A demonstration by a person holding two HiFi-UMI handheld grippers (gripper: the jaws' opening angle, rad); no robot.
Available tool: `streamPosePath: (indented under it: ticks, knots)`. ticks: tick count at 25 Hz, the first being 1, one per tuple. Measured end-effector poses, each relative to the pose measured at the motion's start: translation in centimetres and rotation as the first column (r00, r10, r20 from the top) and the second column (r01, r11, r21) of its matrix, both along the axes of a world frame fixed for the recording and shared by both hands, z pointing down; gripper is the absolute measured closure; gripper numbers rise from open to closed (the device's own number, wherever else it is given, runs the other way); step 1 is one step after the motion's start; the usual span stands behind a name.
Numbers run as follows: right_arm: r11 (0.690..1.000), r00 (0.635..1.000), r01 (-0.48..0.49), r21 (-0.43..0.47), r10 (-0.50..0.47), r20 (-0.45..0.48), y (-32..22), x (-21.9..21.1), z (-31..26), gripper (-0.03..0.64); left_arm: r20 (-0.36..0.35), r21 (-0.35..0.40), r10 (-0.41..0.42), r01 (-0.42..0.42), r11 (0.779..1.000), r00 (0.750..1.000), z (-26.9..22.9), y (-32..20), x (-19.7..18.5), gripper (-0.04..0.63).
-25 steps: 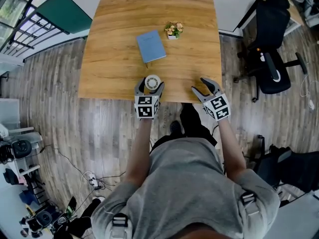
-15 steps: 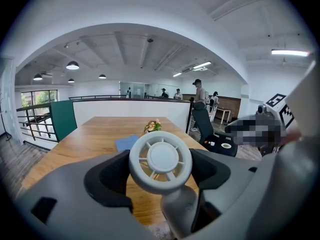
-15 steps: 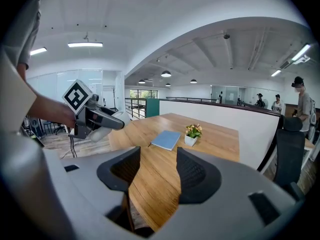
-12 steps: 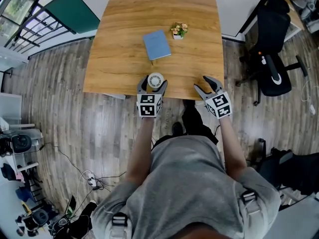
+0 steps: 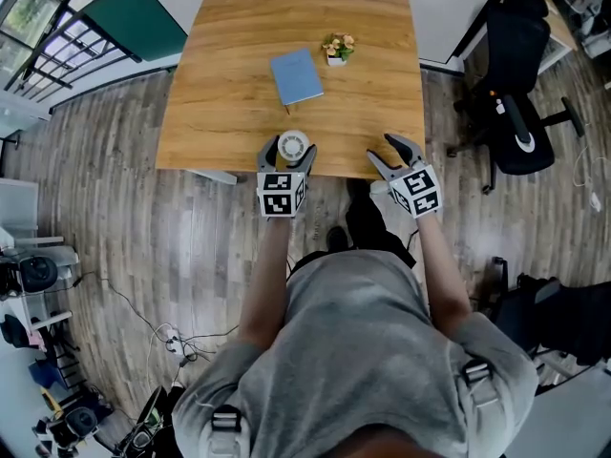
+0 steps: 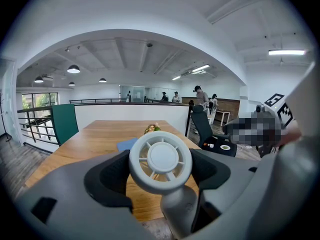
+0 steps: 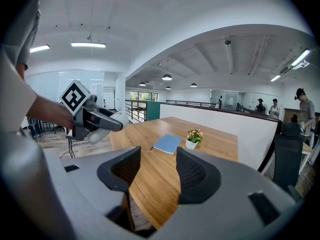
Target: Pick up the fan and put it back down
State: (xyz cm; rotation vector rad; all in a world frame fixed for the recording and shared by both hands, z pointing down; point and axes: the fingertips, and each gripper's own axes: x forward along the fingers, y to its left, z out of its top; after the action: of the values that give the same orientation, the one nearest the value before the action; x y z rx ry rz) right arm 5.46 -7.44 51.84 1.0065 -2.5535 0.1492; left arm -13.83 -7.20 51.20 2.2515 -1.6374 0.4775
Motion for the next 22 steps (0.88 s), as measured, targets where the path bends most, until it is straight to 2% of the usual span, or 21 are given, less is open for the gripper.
streamPosePath:
  ticks: [22]
  knots:
    - [1.0,1.0,-0.006,-0.002,0.006,-0.006,0.33,-0.35,-0.01,0.385,0.002,-0.002,0.009,-0.009,1.0,1.0,-0.35,0.31,-0.11,0.227]
